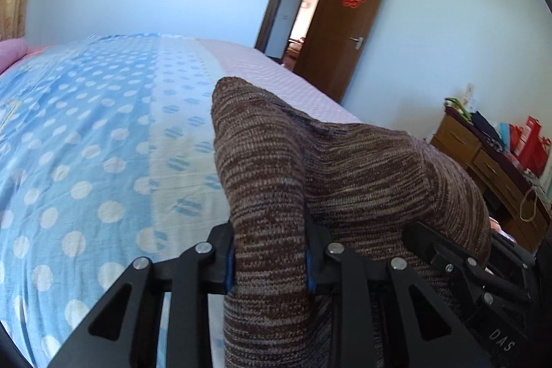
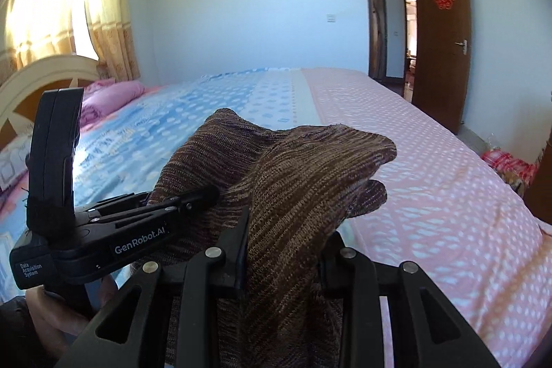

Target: Fold small clothes

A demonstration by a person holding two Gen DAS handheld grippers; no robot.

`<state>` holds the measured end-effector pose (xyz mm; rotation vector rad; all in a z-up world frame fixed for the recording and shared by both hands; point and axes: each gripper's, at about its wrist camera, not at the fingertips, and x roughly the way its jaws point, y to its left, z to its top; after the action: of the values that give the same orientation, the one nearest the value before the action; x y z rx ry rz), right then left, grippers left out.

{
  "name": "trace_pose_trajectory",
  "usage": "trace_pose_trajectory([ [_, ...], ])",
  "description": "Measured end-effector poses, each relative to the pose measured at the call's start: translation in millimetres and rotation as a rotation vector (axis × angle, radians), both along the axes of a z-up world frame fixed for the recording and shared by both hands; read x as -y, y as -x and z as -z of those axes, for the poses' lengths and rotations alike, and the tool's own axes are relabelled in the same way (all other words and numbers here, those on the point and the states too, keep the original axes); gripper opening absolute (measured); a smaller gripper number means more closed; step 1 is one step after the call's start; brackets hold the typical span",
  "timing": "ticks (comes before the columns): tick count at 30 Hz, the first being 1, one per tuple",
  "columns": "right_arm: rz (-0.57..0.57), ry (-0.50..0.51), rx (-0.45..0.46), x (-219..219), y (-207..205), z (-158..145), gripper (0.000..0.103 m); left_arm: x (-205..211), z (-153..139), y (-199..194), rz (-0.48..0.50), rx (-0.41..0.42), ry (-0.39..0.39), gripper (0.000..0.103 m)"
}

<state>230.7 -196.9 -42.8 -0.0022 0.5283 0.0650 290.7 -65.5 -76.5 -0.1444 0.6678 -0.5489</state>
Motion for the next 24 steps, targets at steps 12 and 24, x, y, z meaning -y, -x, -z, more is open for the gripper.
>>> trace_pose_trajectory([
  [12, 0.200, 0.116, -0.001, 89, 6, -7, 0.031, 116, -3, 1, 0.165, -0.010, 0.013, 0.030],
  [24, 0.304, -0.169, -0.196, 186, -61, 59, 0.040, 181, 52, -40, 0.074, -0.136, -0.104, 0.045],
])
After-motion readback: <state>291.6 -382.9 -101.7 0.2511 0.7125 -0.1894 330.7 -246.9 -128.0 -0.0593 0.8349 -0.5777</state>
